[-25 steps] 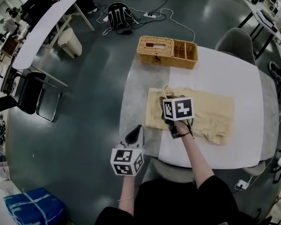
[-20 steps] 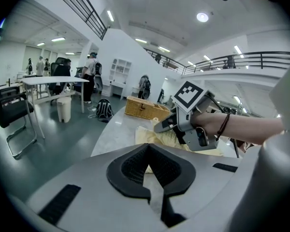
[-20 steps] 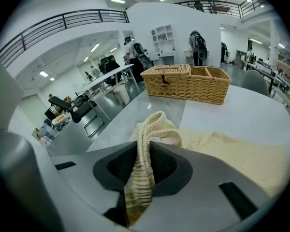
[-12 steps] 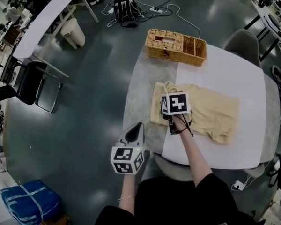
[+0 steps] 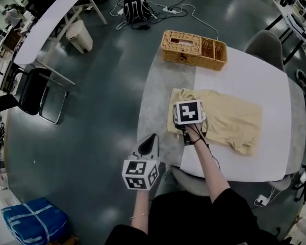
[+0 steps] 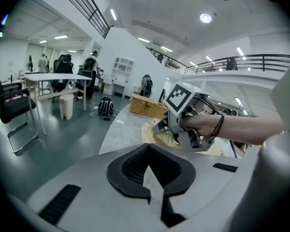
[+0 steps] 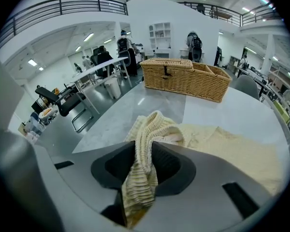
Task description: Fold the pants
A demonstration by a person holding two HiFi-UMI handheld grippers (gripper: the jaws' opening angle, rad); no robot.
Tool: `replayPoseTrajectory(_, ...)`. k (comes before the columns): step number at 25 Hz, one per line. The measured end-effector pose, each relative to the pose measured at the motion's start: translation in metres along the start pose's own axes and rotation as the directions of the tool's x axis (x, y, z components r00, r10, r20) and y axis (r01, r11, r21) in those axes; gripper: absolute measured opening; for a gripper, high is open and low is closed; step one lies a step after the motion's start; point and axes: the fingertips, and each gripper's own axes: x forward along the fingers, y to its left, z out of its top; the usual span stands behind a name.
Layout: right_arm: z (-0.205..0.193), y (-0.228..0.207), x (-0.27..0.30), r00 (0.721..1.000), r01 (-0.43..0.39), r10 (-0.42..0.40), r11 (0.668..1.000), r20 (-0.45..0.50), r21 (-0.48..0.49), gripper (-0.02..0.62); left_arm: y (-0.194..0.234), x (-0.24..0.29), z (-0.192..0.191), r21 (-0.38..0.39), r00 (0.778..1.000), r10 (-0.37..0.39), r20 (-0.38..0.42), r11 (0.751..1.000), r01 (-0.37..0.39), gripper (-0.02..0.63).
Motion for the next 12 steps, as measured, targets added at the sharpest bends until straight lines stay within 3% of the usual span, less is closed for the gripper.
replayPoseTrajectory(8, -0.010, 0.009, -0.001, 0.999, 0.030, -0.030, 1.000, -0.029, -0.010, 0.152, 0.003, -0.003, 0.000, -0.005, 1.000, -0.003, 0.005, 1.000, 0.003, 0.008)
replayPoseTrajectory(12, -0.004, 0.019, -0.001, 1.000, 0.007, -0.007, 1.000, 0.014, -0.018, 0.197, 0.005, -0.005, 0.000, -0.005, 1.000, -0.002, 0.007, 1.000, 0.002, 0.008)
